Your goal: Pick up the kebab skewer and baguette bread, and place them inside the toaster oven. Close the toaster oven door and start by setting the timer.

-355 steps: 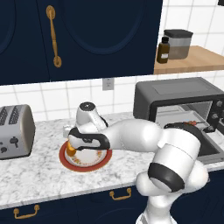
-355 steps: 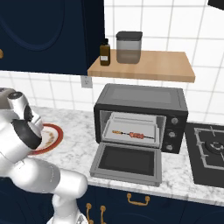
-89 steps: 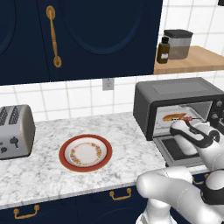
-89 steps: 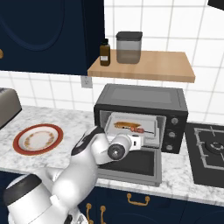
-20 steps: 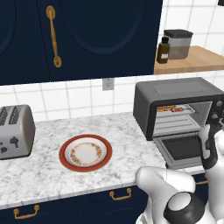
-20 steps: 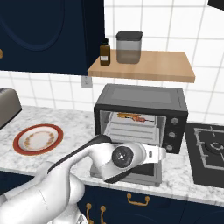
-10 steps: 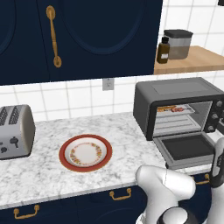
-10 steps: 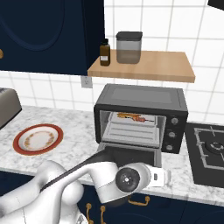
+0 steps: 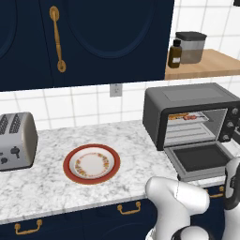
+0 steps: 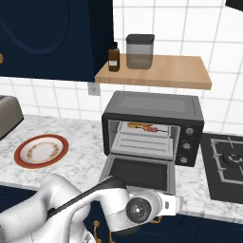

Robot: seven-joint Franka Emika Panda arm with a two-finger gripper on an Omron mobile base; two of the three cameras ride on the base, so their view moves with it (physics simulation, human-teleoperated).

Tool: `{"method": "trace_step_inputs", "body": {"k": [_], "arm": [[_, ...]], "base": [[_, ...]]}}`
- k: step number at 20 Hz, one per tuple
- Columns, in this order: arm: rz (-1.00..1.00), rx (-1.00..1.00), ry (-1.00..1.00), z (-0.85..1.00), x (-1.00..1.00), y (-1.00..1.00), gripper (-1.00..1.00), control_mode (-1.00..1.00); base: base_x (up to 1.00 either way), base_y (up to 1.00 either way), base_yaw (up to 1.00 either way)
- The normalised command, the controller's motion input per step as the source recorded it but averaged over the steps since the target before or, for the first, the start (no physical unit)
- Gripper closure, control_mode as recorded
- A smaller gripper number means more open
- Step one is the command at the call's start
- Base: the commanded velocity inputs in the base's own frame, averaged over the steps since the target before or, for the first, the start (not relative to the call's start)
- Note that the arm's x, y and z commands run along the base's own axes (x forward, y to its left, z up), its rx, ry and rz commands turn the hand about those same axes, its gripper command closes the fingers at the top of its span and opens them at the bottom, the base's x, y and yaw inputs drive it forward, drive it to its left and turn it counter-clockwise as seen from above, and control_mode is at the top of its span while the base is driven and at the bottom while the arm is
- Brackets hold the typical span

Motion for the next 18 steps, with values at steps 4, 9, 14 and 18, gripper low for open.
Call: {"method": "trace_step_inputs", "body": {"k": [4,9,14,18], "arm": [[0.00,0.01,0.00,-0.49,-0.01,0.00,-1.00,-1.00],[0.00,0.03,0.00,-0.37,-0.01,0.00,-1.00,-1.00],[0.00,0.01,-0.01,-0.12,0.02,0.00,-1.00,-1.00],[0.00,0.00,0.00,0.00,0.08,0.00,-1.00,-1.00]], "base": [[0.00,0.00,0.00],[0.00,0.00,0.00],[0.00,0.00,0.00],[0.00,0.00,0.00]]}}
